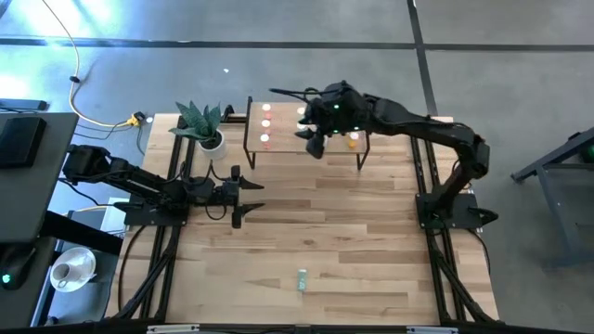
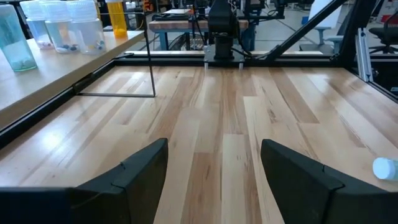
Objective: Pick and place medicine bottles onto shelf by color
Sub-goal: Adjust the transparent pill bottles on the shelf
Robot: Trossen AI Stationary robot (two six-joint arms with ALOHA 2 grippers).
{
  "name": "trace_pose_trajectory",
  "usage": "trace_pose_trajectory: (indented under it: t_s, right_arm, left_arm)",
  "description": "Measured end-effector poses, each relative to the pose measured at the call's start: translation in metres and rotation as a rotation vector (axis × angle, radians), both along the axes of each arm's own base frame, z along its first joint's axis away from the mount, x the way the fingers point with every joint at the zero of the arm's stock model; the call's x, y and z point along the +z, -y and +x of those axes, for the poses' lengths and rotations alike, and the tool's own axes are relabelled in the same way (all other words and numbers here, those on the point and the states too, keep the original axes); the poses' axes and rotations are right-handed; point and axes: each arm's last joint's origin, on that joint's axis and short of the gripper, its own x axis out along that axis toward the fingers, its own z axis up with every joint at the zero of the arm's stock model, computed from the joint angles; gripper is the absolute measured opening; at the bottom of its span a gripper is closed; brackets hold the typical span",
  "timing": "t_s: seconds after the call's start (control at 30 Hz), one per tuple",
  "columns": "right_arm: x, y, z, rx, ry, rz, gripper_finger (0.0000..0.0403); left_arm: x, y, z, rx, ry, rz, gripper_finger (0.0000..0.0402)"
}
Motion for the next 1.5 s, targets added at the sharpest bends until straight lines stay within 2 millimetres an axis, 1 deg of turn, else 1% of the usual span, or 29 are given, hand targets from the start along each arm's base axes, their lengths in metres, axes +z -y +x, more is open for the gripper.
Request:
trace_pose_trajectory:
  t_s: [0.07, 0.13, 0.3, 0.43, 0.53, 0.67, 0.77, 0.97, 1.3, 1.5]
  right_arm:
    - [0.005, -0.003, -0.009, -0.008, -0.017, 0.018, 0.0174]
    - [0.008, -0.004, -0.014, -0.022, -0.020, 0.032, 0.0174]
    - [0.006, -0.001, -0.014, -0.110, -0.032, 0.001, 0.0174]
    - [-0.004, 0.012, -0.012, -0.161, -0.092, -0.010, 0.0174]
    - [-0.017, 0.021, -0.008, -0.179, -0.152, -0.002, 0.0174]
    - [-0.037, 0.027, 0.000, -0.144, -0.256, -0.021, 0.0174]
    - [-0.045, 0.029, 0.002, -0.130, -0.305, -0.050, 0.0174]
    - [-0.051, 0.029, 0.001, -0.108, -0.372, -0.059, 0.0174]
    - [-0.065, 0.031, 0.008, -0.100, -0.417, -0.052, 0.0174]
    - [-0.069, 0.035, 0.006, -0.140, -0.460, -0.064, 0.0174]
  left_arm:
    - [0.000, 0.000, 0.000, 0.000, 0.000, -0.001, 0.0246]
    - [0.000, 0.000, 0.000, 0.000, 0.001, -0.003, 0.0246]
    - [0.000, 0.000, 0.000, 0.006, 0.009, -0.037, 0.0246]
    - [0.000, 0.000, 0.000, 0.009, 0.012, -0.050, 0.0246]
    - [0.000, 0.000, 0.000, 0.009, 0.012, -0.049, 0.0246]
    - [0.000, 0.000, 0.000, 0.014, 0.010, -0.049, 0.0246]
    - [0.000, 0.000, 0.000, 0.011, 0.009, -0.042, 0.0246]
    - [0.000, 0.000, 0.000, 0.011, 0.009, -0.042, 0.0246]
    - [0.000, 0.000, 0.000, 0.013, 0.011, -0.048, 0.0246]
    - [0.000, 0.000, 0.000, 0.014, 0.010, -0.041, 0.0246]
